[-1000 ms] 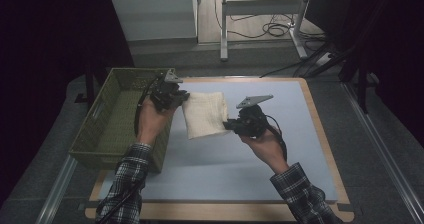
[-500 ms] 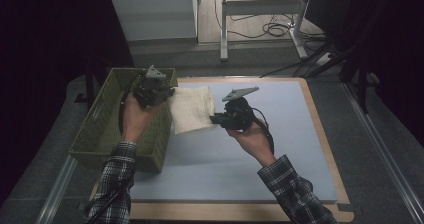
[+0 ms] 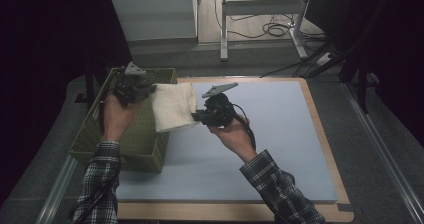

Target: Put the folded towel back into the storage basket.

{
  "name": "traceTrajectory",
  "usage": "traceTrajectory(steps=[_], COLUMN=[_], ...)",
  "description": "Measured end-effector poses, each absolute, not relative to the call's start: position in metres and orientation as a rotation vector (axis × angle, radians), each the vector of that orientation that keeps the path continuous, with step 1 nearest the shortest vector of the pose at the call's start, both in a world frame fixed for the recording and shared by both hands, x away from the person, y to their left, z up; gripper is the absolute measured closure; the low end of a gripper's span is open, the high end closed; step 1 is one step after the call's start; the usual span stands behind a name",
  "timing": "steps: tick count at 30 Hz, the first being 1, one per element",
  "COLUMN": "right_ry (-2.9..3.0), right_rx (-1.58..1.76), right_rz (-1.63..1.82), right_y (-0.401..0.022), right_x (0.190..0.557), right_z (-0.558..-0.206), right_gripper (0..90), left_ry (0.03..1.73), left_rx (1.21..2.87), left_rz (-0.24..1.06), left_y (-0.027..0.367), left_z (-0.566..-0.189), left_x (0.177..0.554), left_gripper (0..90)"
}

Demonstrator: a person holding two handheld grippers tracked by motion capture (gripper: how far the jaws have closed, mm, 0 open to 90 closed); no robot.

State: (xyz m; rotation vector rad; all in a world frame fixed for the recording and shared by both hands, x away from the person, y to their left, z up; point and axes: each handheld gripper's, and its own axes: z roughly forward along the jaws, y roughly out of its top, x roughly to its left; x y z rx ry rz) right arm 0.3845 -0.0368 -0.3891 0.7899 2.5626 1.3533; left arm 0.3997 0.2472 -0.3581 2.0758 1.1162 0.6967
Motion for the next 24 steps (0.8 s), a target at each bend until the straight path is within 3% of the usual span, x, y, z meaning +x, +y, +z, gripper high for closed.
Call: traceTrajectory(steps=[24], right_ry=[2.648], right_rx=[0.727], right_rz=[1.375], right_y=[0.079], right_x=[0.375], right_z=[-0.411], right_gripper=[82.5], left_ry=[1.298], left_rx=[2.033], left_rz=[0.754], left_y=[0.339], left_z=[-0.377], left_x=[0.372], left_gripper=[81.7])
